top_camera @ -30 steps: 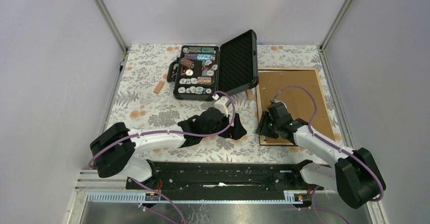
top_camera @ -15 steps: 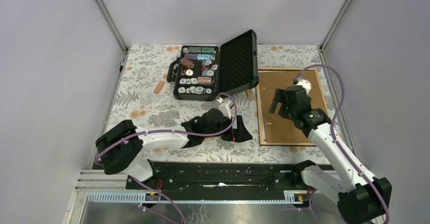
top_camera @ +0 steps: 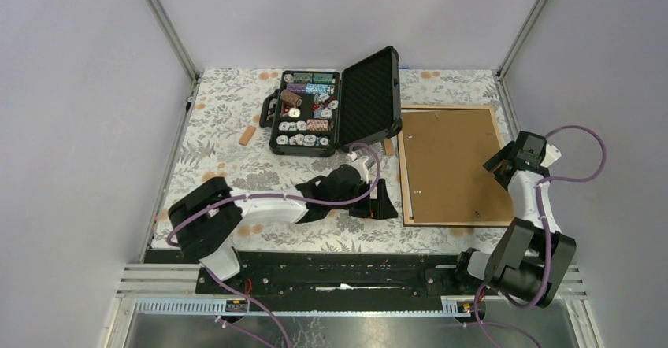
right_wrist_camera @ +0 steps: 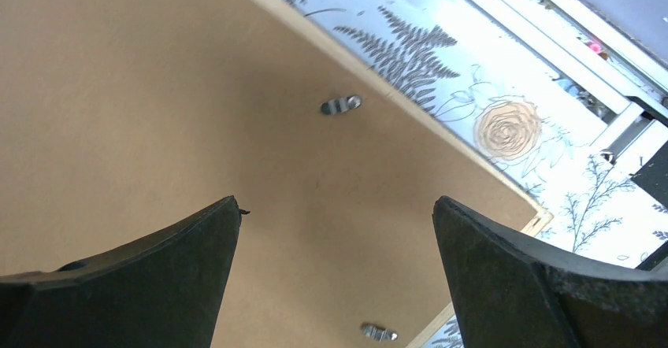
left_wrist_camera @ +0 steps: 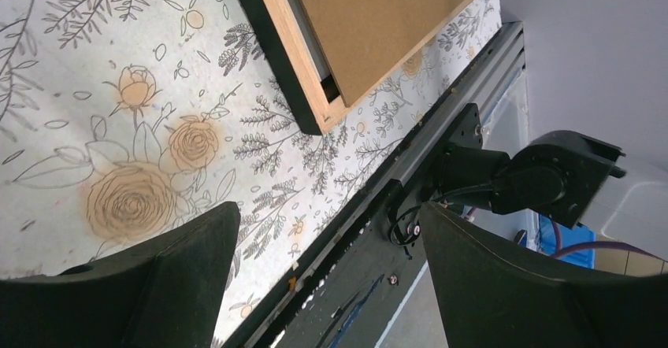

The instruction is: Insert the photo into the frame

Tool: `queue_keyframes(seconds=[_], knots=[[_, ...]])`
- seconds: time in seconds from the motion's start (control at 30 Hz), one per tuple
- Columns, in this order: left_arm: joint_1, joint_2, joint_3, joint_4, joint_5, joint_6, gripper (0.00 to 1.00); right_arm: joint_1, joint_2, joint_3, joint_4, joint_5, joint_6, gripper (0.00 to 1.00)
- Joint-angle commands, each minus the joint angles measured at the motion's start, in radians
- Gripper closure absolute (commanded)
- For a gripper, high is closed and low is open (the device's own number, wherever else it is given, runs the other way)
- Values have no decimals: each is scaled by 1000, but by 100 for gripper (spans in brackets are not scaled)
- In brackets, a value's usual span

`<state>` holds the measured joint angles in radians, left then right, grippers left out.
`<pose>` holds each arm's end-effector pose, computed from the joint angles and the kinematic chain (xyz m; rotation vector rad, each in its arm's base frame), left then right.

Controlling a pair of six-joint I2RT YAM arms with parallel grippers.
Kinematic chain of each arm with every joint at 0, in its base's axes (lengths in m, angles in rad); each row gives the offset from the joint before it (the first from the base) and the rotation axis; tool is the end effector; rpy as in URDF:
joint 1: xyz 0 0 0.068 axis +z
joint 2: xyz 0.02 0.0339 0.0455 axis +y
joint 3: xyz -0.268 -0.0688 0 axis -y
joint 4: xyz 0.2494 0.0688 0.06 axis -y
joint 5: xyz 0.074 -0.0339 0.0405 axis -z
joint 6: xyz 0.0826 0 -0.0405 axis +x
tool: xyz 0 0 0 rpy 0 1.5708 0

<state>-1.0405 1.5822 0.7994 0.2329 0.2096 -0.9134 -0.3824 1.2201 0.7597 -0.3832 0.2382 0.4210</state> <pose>0.1744 -0.3315 0.1672 0.2972 2.4166 -1.2710 0.2530 -0.1228 0.1929 1.0380 2.1642 -0.2693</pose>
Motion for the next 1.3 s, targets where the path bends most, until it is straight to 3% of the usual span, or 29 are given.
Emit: queue_keyframes(seconds=[0.0, 0.47, 1.27], knots=[[0, 82, 91, 6, 53, 14, 12, -58, 38, 12, 77, -9, 16, 0], [-4, 198, 167, 25, 113, 21, 12, -203, 56, -65, 153, -26, 28, 0], [-4, 299, 245, 57, 136, 3, 12, -217, 25, -138, 172, -174, 55, 0]])
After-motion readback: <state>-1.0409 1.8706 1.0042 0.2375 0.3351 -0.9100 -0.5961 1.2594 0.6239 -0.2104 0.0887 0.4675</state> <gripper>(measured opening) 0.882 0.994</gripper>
